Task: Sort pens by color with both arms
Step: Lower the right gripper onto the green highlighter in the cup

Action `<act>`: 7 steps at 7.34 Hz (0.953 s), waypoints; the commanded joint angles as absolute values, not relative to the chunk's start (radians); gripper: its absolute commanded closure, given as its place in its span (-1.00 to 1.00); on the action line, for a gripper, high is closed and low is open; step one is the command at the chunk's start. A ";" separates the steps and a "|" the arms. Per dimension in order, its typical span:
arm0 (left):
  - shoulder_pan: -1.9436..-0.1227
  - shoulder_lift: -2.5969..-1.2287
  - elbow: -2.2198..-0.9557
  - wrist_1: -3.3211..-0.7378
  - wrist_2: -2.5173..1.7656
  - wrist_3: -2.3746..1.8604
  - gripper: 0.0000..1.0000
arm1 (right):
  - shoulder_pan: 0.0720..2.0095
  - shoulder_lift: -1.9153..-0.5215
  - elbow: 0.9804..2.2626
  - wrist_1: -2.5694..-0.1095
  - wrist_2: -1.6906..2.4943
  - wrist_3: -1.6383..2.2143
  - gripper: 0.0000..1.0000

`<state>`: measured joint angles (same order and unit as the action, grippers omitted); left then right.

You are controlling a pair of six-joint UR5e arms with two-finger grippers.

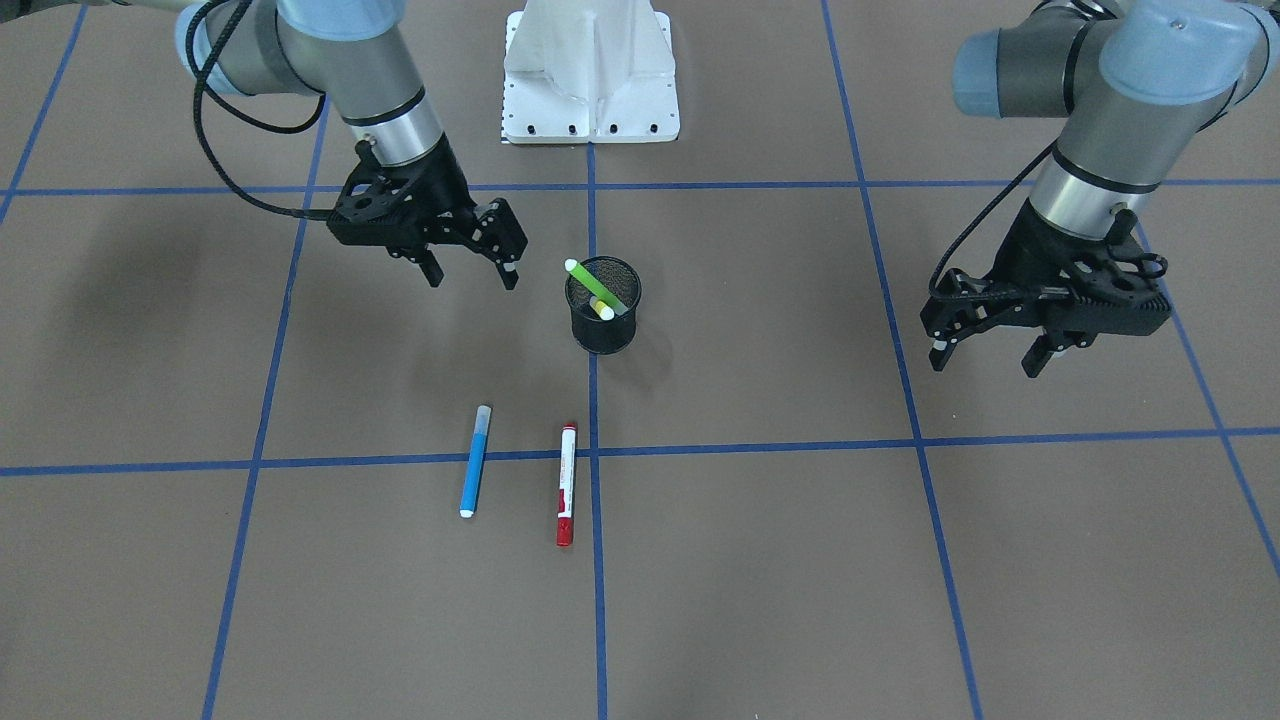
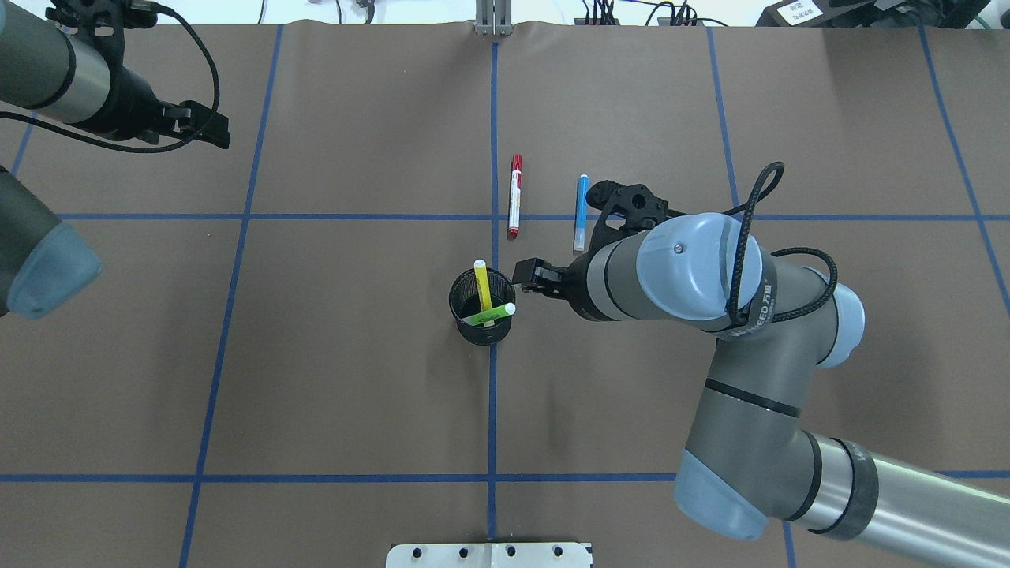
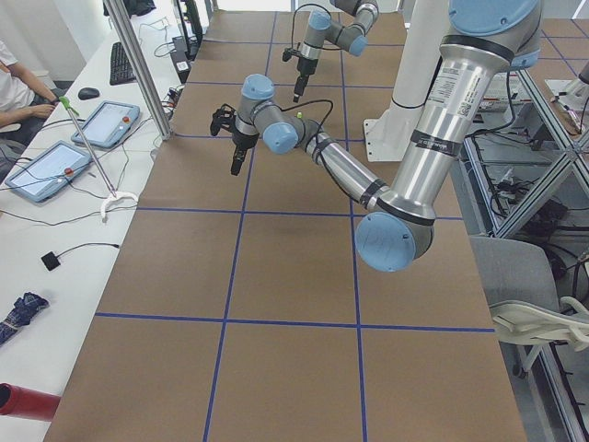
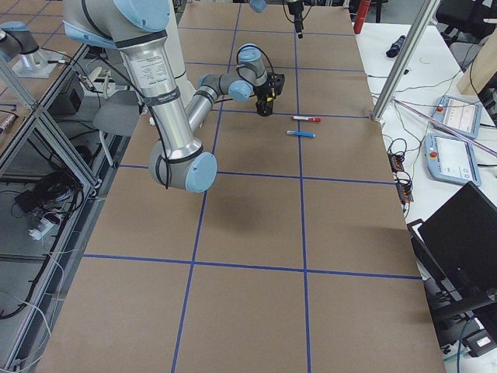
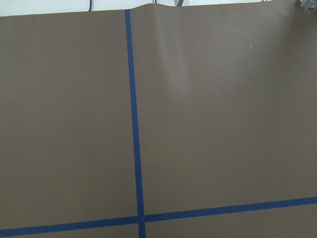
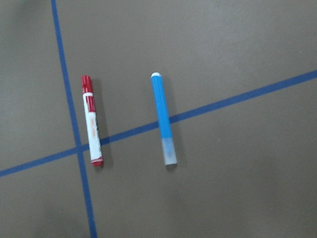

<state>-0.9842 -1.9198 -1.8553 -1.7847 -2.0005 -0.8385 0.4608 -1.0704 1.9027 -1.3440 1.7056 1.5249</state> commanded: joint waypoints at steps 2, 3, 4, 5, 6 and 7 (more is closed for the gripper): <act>-0.985 -1.919 -1.864 -1.779 -2.006 -0.845 -1.00 | 0.430 -1.052 1.812 -1.153 1.700 1.449 -0.67; -0.985 -1.921 -1.867 -1.778 -2.006 -0.850 -1.00 | 0.430 -1.048 1.812 -1.149 1.700 1.418 -0.64; -0.985 -1.919 -1.871 -1.776 -2.006 -0.848 -1.00 | 0.434 -1.026 1.806 -1.149 1.695 1.413 -0.55; -0.985 -1.919 -1.871 -1.776 -2.006 -0.850 -1.00 | 0.449 -1.025 1.804 -1.149 1.687 1.357 -0.48; -0.985 -1.919 -1.871 -1.775 -2.006 -0.850 -1.00 | 0.459 -1.022 1.799 -1.149 1.692 1.332 -0.40; -0.985 -1.919 -1.870 -1.775 -2.005 -0.850 -1.00 | 0.460 -1.019 1.786 -1.147 1.698 1.328 -0.33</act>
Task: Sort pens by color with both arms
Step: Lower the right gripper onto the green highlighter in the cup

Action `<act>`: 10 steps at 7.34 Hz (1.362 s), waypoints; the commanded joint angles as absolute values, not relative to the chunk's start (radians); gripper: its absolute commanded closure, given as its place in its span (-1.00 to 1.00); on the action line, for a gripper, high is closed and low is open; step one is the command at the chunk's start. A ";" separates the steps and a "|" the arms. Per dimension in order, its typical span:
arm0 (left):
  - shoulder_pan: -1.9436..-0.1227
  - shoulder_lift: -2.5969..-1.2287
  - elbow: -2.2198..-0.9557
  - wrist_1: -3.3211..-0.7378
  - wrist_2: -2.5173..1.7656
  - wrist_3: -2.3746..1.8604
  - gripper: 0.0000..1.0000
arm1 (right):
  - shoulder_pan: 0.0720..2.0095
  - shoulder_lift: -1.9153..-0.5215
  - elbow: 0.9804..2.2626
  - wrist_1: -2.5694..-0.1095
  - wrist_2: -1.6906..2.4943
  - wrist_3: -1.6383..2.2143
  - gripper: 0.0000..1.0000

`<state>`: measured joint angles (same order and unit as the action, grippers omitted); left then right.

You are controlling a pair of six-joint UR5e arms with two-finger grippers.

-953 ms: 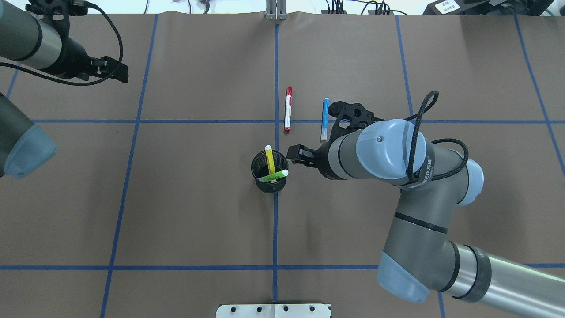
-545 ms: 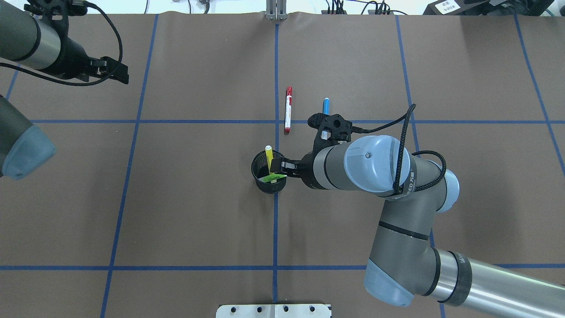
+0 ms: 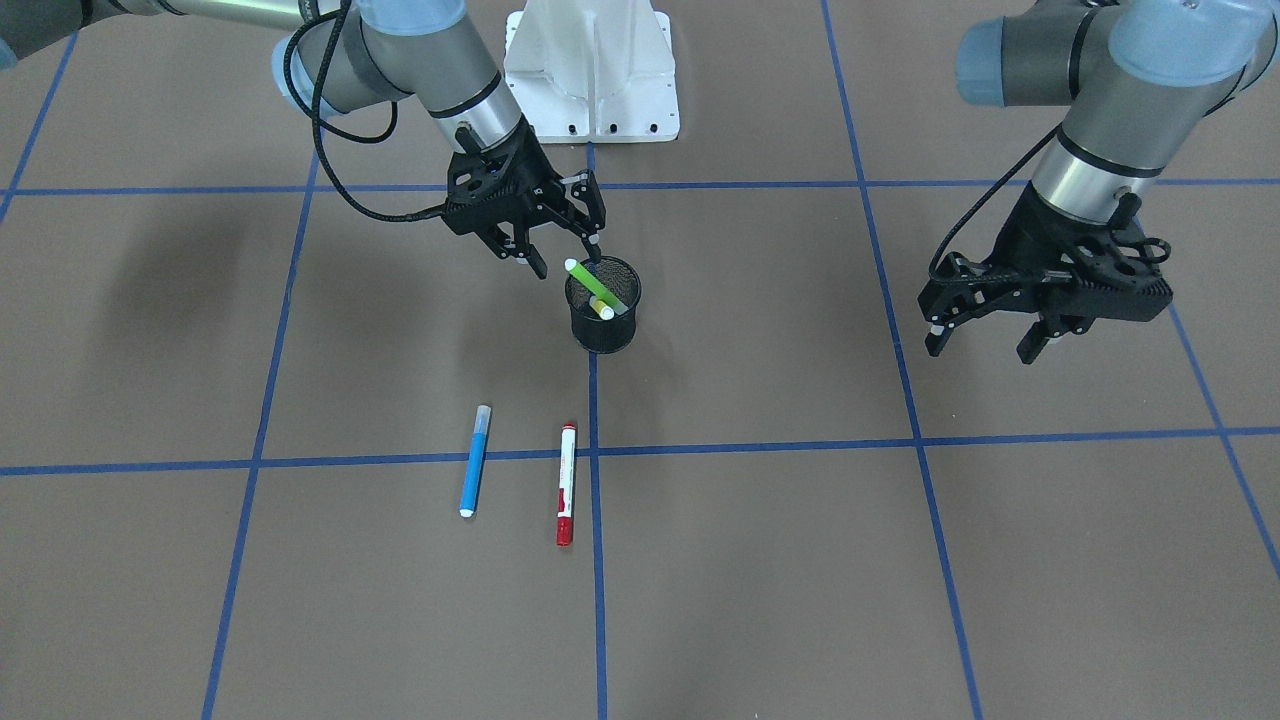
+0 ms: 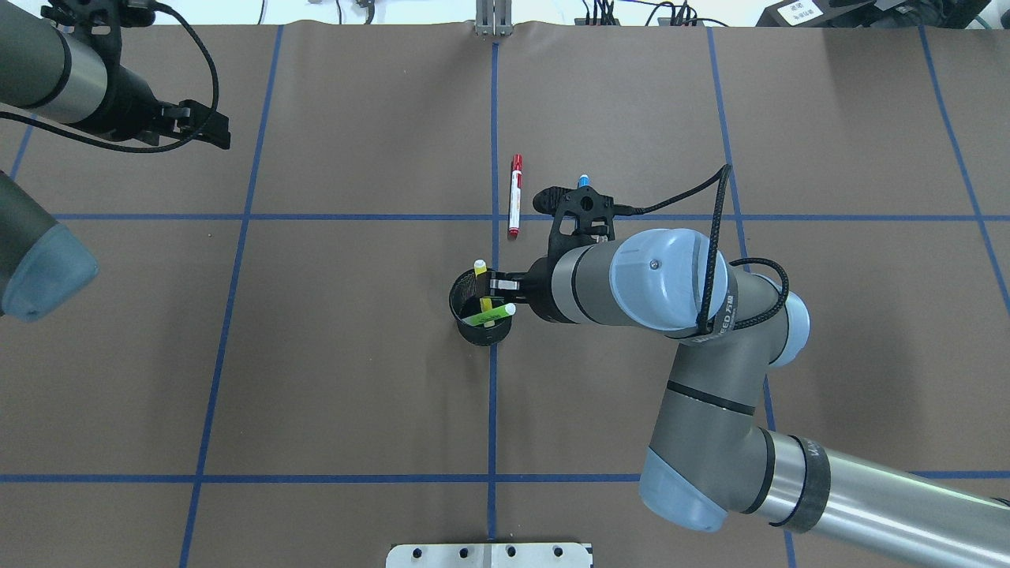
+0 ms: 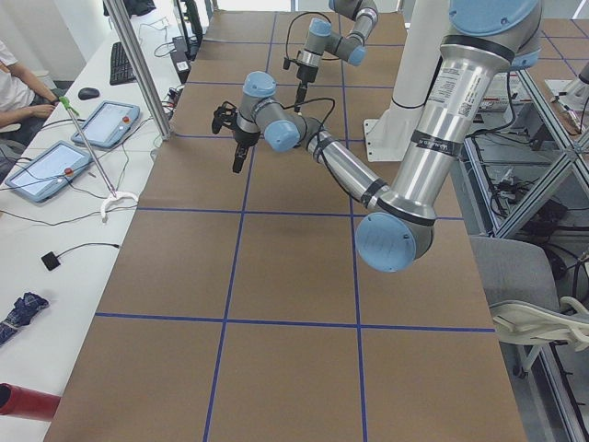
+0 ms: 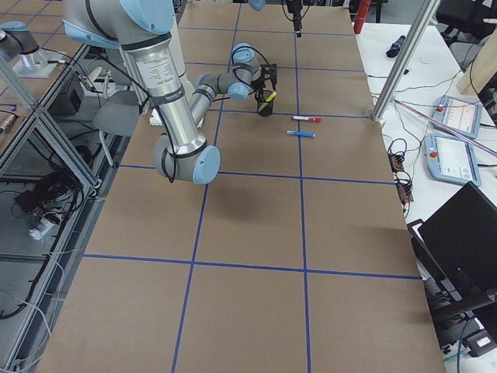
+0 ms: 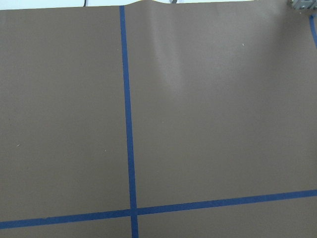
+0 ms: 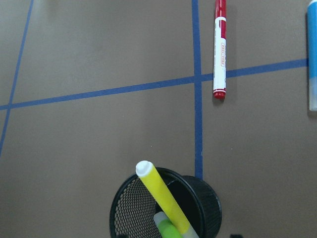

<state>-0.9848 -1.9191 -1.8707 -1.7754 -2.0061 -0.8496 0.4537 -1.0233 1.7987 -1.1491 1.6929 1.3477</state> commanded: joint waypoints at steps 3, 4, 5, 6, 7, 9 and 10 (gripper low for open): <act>-0.985 -1.921 -1.871 -1.775 -2.005 -0.854 -1.00 | 0.466 -0.971 1.706 -1.092 1.745 1.319 -0.26; -0.985 -1.919 -1.871 -1.775 -2.006 -0.854 -1.00 | 0.466 -0.976 1.704 -1.092 1.753 1.316 -0.24; -0.985 -1.921 -1.870 -1.775 -2.006 -0.856 -1.00 | 0.469 -0.977 1.707 -1.091 1.767 1.316 -0.24; -0.983 -1.919 -1.870 -1.775 -2.005 -0.856 -1.00 | 0.475 -0.977 1.710 -1.091 1.782 1.315 -0.23; -0.983 -1.921 -1.870 -1.775 -2.005 -0.857 -1.00 | 0.482 -0.977 1.713 -1.091 1.796 1.315 -0.23; -0.983 -1.921 -1.870 -1.775 -2.005 -0.857 -1.00 | 0.479 -0.988 1.709 -1.094 1.802 1.313 -0.21; -0.983 -1.921 -1.870 -1.775 -2.006 -0.857 -1.00 | 0.477 -0.994 1.704 -1.092 1.801 1.312 -0.20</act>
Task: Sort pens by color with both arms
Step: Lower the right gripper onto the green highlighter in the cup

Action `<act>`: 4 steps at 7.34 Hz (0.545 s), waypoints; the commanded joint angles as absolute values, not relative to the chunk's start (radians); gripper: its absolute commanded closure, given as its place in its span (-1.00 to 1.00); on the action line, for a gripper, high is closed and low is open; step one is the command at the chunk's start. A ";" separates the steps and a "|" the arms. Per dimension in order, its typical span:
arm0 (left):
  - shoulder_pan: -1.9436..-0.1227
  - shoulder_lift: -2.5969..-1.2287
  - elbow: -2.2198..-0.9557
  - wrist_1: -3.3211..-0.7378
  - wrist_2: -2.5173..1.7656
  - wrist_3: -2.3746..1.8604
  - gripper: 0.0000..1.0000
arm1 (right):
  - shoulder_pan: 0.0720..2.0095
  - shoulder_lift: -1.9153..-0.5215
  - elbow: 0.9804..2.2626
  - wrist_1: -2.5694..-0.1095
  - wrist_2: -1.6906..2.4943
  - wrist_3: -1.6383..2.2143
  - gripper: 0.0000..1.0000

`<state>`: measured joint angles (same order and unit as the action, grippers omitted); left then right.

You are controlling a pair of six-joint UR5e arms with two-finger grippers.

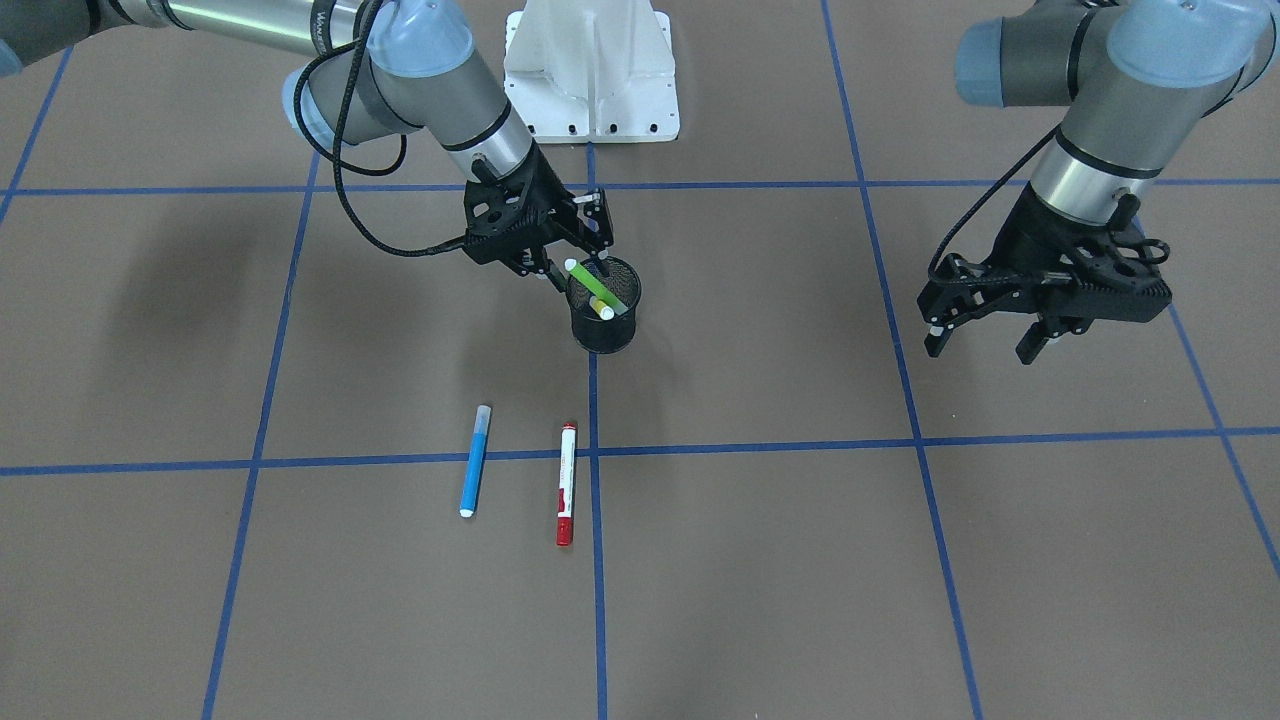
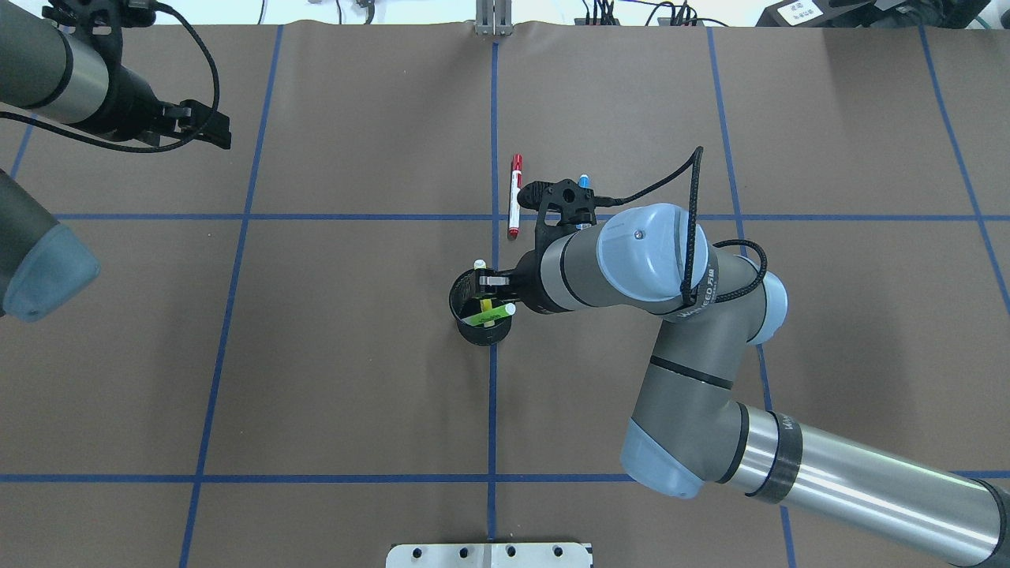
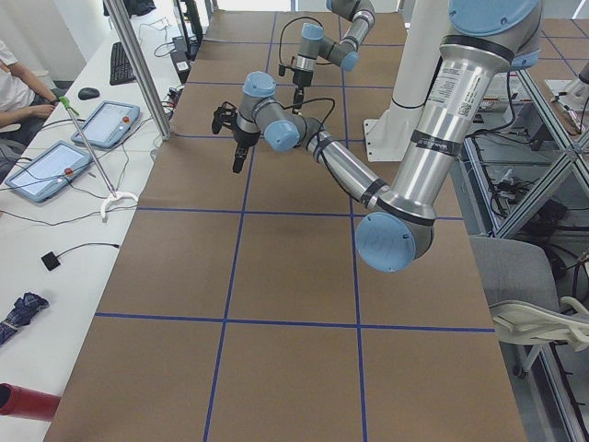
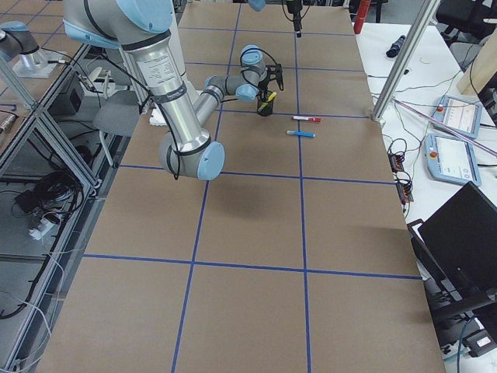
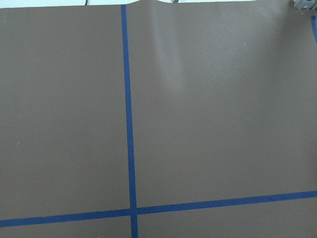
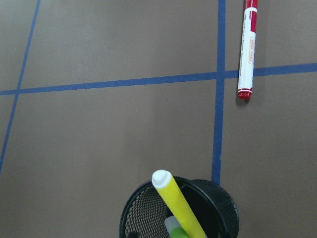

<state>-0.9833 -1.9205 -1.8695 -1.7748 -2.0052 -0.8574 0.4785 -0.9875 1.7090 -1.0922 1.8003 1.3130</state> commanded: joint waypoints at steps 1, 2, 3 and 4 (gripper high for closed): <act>-0.983 -1.921 -1.870 -1.775 -2.006 -0.857 -1.00 | 0.479 -0.994 1.706 -1.092 1.802 1.313 -0.09; -0.983 -1.921 -1.870 -1.775 -2.006 -0.857 -1.00 | 0.479 -0.994 1.707 -1.092 1.804 1.313 0.23; -0.983 -1.921 -1.867 -1.775 -2.006 -0.857 -1.00 | 0.477 -0.997 1.709 -1.092 1.804 1.313 0.66; -0.982 -1.921 -1.865 -1.775 -2.006 -0.857 -1.00 | 0.477 -1.002 1.712 -1.092 1.805 1.315 0.79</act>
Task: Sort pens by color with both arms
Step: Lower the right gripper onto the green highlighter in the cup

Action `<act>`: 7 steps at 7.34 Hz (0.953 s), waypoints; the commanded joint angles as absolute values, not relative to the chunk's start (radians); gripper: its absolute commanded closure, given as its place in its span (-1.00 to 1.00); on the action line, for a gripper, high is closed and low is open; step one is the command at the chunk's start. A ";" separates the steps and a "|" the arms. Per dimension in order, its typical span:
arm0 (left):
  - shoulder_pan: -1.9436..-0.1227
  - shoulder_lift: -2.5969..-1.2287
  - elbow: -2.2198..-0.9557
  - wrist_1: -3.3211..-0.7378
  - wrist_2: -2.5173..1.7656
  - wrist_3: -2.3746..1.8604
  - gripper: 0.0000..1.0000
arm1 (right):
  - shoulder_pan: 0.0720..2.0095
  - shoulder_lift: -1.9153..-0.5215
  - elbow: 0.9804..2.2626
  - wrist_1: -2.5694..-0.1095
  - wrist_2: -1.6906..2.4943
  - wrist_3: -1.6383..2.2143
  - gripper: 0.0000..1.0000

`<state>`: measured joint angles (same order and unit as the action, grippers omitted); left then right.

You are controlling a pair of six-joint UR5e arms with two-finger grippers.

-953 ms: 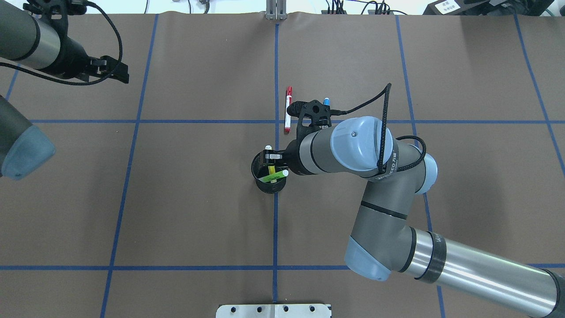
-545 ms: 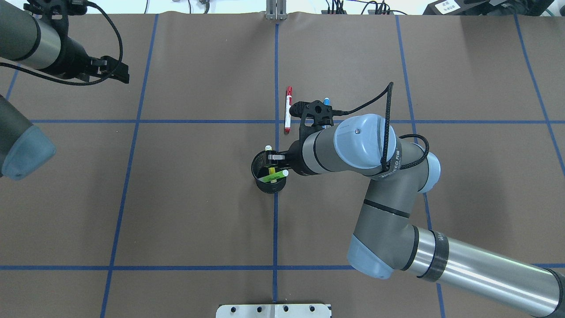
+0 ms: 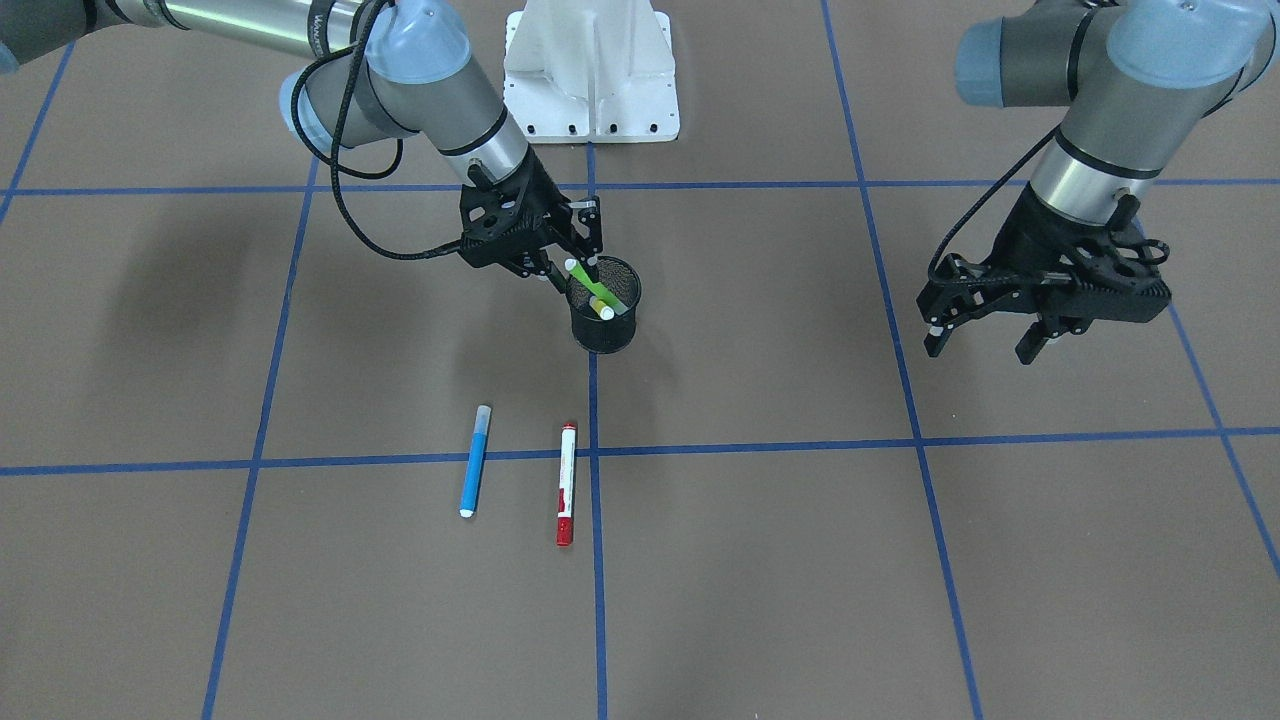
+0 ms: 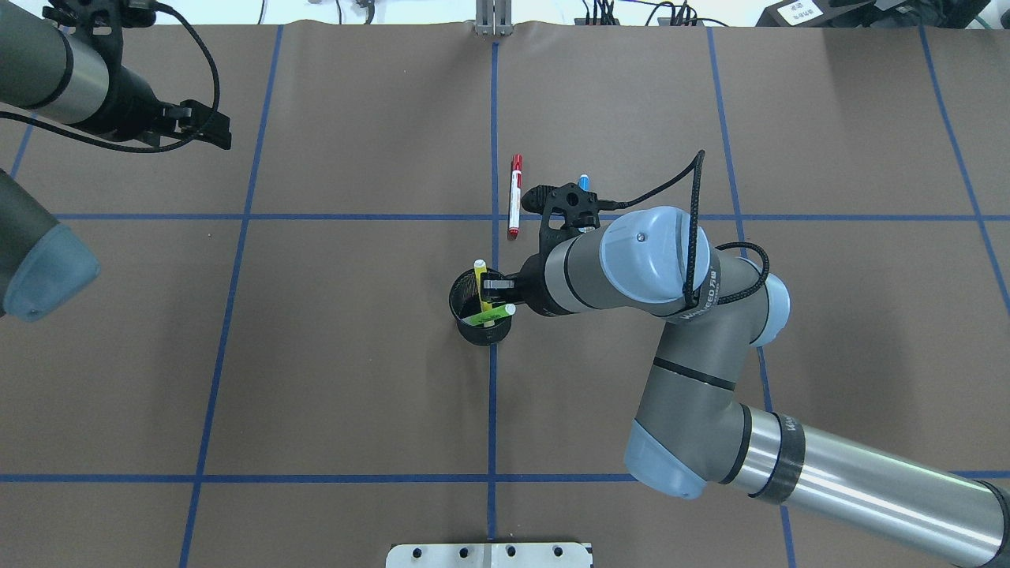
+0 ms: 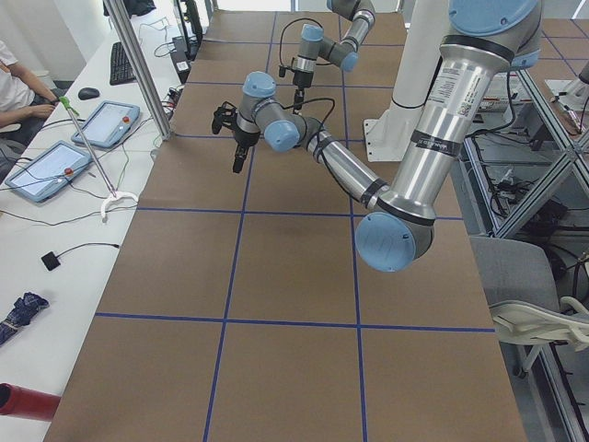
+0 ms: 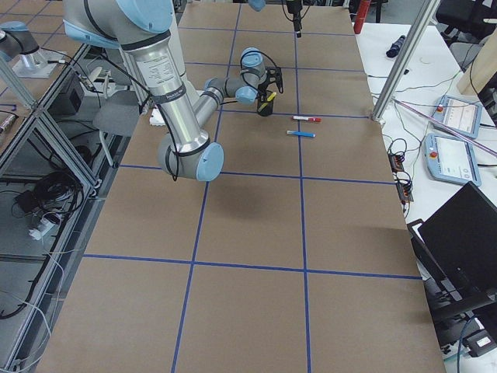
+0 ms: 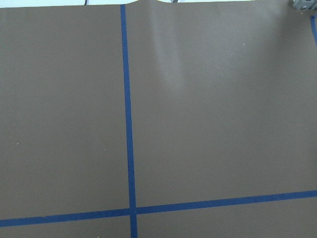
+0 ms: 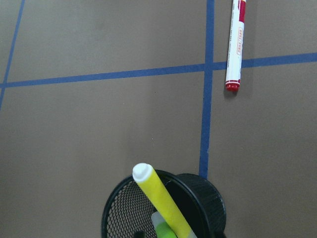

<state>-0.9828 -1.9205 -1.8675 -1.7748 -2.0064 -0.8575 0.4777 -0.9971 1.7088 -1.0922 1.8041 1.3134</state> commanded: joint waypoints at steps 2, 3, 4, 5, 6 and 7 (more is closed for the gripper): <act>-0.980 -1.922 -1.865 -1.775 -2.005 -0.885 -1.00 | 0.471 -1.003 1.713 -1.091 1.815 1.315 1.00; -0.980 -1.922 -1.865 -1.775 -2.006 -0.885 -1.00 | 0.471 -1.003 1.715 -1.091 1.818 1.315 1.00; -0.980 -1.922 -1.865 -1.776 -2.006 -0.885 -1.00 | 0.471 -1.000 1.715 -1.092 1.824 1.315 0.51; -0.980 -1.922 -1.864 -1.776 -2.005 -0.887 -1.00 | 0.472 -0.996 1.715 -1.092 1.822 1.315 -0.22; -0.980 -1.922 -1.864 -1.778 -2.005 -0.887 -1.00 | 0.474 -0.993 1.713 -1.097 1.822 1.316 -0.47; -0.980 -1.922 -1.864 -1.779 -2.006 -0.891 -1.00 | 0.472 -0.999 1.712 -1.100 1.822 1.321 -0.46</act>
<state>-0.9802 -1.9221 -1.8641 -1.7776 -2.0054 -0.8875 0.4727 -0.9958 1.7137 -1.0958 1.8223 1.3167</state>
